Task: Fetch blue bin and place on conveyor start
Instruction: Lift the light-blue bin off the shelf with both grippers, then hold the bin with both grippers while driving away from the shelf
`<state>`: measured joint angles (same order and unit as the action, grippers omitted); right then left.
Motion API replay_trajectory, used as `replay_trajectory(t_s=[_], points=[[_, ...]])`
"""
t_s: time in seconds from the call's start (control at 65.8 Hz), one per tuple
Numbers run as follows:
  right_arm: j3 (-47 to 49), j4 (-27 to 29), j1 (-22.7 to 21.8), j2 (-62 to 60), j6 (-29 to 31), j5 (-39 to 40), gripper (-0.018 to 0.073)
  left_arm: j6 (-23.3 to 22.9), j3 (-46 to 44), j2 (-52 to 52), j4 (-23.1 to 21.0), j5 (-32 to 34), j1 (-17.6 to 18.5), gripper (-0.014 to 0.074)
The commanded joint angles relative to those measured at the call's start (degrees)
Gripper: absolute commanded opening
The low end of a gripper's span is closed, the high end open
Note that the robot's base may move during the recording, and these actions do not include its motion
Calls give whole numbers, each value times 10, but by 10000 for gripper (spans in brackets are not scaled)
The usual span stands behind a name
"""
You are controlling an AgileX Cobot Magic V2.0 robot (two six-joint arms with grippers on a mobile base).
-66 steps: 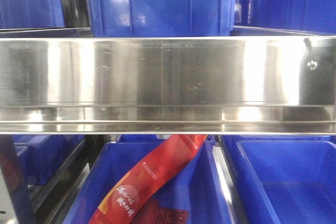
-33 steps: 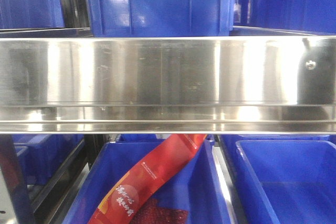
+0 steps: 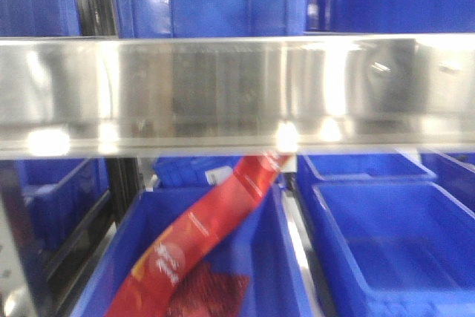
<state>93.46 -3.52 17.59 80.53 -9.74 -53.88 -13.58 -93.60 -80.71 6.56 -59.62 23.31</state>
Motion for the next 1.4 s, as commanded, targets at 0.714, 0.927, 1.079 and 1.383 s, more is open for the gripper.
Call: replay_trajectory(t_s=[0.714,0.927,1.079,1.383], points=[[8,21,4,-5,12,165,-151,9,-6,7,-48,41,6,-111],[8,21,4,-5,12,167,-151,9,-6,7,-48,41,6,-111],[8,21,4,-5,12,167,-151,9,-6,7,-48,41,6,-111],[8,21,4,-5,12,167,-151,9,-6,7,-48,41,6,-111]])
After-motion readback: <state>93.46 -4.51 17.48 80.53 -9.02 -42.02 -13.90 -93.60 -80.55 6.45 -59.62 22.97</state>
